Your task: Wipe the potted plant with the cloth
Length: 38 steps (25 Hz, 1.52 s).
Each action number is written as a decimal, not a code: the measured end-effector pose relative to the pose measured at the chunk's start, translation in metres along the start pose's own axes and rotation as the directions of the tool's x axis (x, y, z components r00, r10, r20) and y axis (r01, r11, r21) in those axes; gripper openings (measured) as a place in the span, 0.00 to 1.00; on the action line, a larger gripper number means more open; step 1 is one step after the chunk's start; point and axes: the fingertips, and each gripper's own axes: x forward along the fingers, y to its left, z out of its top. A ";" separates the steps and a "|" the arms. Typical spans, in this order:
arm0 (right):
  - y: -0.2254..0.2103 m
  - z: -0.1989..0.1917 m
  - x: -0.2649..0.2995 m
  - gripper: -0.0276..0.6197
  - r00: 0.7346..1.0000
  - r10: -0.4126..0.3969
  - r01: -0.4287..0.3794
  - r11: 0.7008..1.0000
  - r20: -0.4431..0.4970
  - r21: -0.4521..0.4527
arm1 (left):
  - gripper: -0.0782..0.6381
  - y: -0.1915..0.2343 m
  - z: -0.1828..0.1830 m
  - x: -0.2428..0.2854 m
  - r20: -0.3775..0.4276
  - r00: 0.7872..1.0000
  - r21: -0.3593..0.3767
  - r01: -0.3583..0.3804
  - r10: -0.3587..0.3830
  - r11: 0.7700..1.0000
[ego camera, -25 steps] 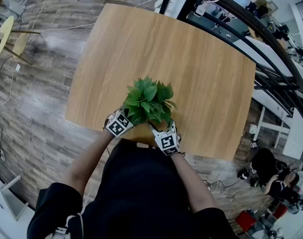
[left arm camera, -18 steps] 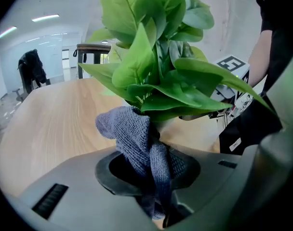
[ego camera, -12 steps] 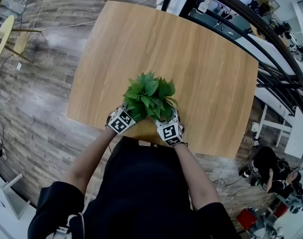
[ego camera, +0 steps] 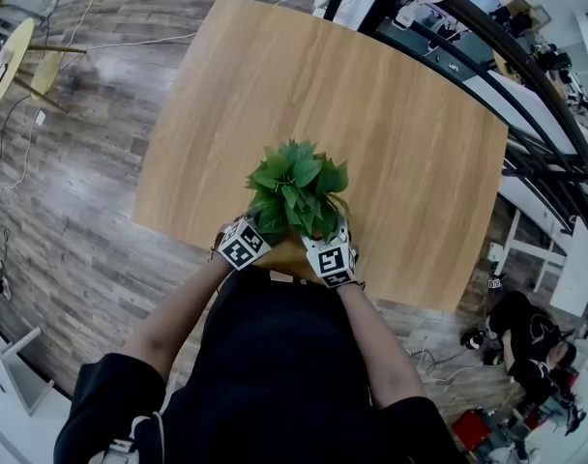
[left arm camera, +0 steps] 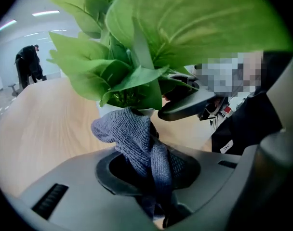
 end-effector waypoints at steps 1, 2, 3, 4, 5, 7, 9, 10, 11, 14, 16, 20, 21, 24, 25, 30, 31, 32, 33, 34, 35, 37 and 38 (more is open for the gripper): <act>0.005 -0.001 -0.001 0.49 1.000 0.023 -0.023 1.000 0.008 0.007 | 0.30 0.004 -0.001 -0.001 -0.001 1.000 -0.007 -0.010 0.010 1.000; 0.012 -0.002 -0.003 0.49 0.998 0.056 -0.057 0.998 0.020 0.022 | 0.30 0.010 -0.001 -0.002 -0.002 1.000 -0.016 -0.021 0.021 1.000; 0.019 -0.004 -0.004 0.49 0.995 0.094 -0.096 0.995 0.031 0.038 | 0.30 0.016 -0.002 -0.003 -0.002 0.999 -0.027 -0.034 0.034 0.999; 0.026 -0.006 -0.006 0.49 0.991 0.127 -0.129 0.991 0.037 0.045 | 0.30 0.022 -0.004 -0.005 -0.004 0.999 -0.036 -0.046 0.046 0.998; 0.031 -0.007 -0.008 0.49 0.989 0.146 -0.148 0.988 0.036 0.042 | 0.30 0.027 -0.006 -0.006 -0.006 0.999 -0.039 -0.054 0.054 0.998; 0.031 -0.010 -0.009 0.49 0.992 0.124 -0.125 0.992 0.026 0.036 | 0.30 0.033 -0.012 -0.009 -0.015 0.998 -0.035 -0.063 0.063 0.997; 0.015 -0.012 -0.008 0.49 0.999 0.040 -0.041 0.998 0.015 0.038 | 0.30 0.037 -0.012 -0.011 -0.017 0.997 -0.028 -0.073 0.073 0.997; 0.006 -0.011 -0.008 0.49 1.000 0.004 -0.005 0.999 0.012 0.038 | 0.30 0.039 -0.010 -0.012 -0.009 0.997 -0.024 -0.080 0.079 0.997; 0.000 -0.009 -0.006 0.49 1.000 -0.014 0.014 0.999 0.014 0.031 | 0.30 0.041 -0.008 -0.012 0.001 0.996 -0.021 -0.085 0.085 0.996; -0.001 0.000 0.002 0.49 1.000 0.018 -0.017 0.999 0.026 -0.036 | 0.30 0.042 -0.003 -0.011 0.004 0.996 -0.008 -0.087 0.087 0.996; 0.001 0.001 0.006 0.49 0.999 0.035 -0.034 0.999 0.025 -0.040 | 0.30 0.040 -0.001 -0.009 -0.006 0.997 0.006 -0.079 0.079 0.997; -0.001 0.002 0.006 0.49 1.000 0.011 -0.012 1.000 0.022 0.008 | 0.30 0.032 0.000 -0.004 -0.018 0.998 0.007 -0.062 0.062 0.998; -0.001 0.003 0.006 0.49 1.000 0.006 -0.006 1.000 0.018 0.014 | 0.30 0.027 -0.001 -0.004 -0.021 0.998 0.012 -0.051 0.051 0.999; 0.001 0.004 0.007 0.49 1.000 -0.011 0.010 0.999 0.015 0.043 | 0.30 0.010 -0.005 -0.002 -0.022 1.000 0.035 -0.009 0.010 0.999; 0.002 0.004 0.007 0.49 1.000 -0.012 0.012 0.999 0.015 0.047 | 0.30 0.006 -0.006 -0.001 -0.017 1.000 0.031 -0.006 0.006 1.000; 0.009 0.000 0.006 0.49 1.000 0.007 -0.007 1.000 -0.004 0.007 | 0.30 0.010 -0.006 -0.003 -0.007 0.999 0.022 -0.043 0.043 0.999; 0.012 -0.002 0.005 0.49 1.000 0.012 -0.013 1.000 -0.007 -0.008 | 0.30 0.014 -0.006 -0.003 -0.008 0.998 0.020 -0.055 0.055 0.998; 0.015 -0.003 0.004 0.49 1.000 0.021 -0.021 1.000 -0.008 -0.022 | 0.30 0.018 -0.007 -0.004 -0.007 0.998 0.016 -0.067 0.068 0.998; 0.020 -0.002 0.003 0.49 0.999 0.033 -0.033 0.999 -0.006 -0.038 | 0.30 0.022 -0.007 -0.005 -0.006 0.997 0.009 -0.079 0.079 0.997; 0.024 0.000 0.002 0.49 0.999 0.044 -0.044 0.997 -0.001 -0.056 | 0.30 0.026 -0.007 -0.006 -0.003 0.996 0.002 -0.090 0.090 0.996; 0.028 0.001 0.001 0.49 0.998 0.055 -0.054 0.996 0.008 -0.068 | 0.30 0.030 -0.006 -0.008 0.000 0.995 -0.003 -0.100 0.100 0.995; 0.032 0.002 -0.001 0.49 0.998 0.060 -0.058 0.996 0.025 -0.064 | 0.30 0.037 -0.005 -0.011 0.007 0.993 -0.012 -0.120 0.121 0.993; 0.030 0.001 -0.002 0.49 0.998 0.051 -0.050 0.998 0.026 -0.047 | 0.30 0.040 -0.004 -0.012 0.011 0.992 -0.016 -0.128 0.129 0.992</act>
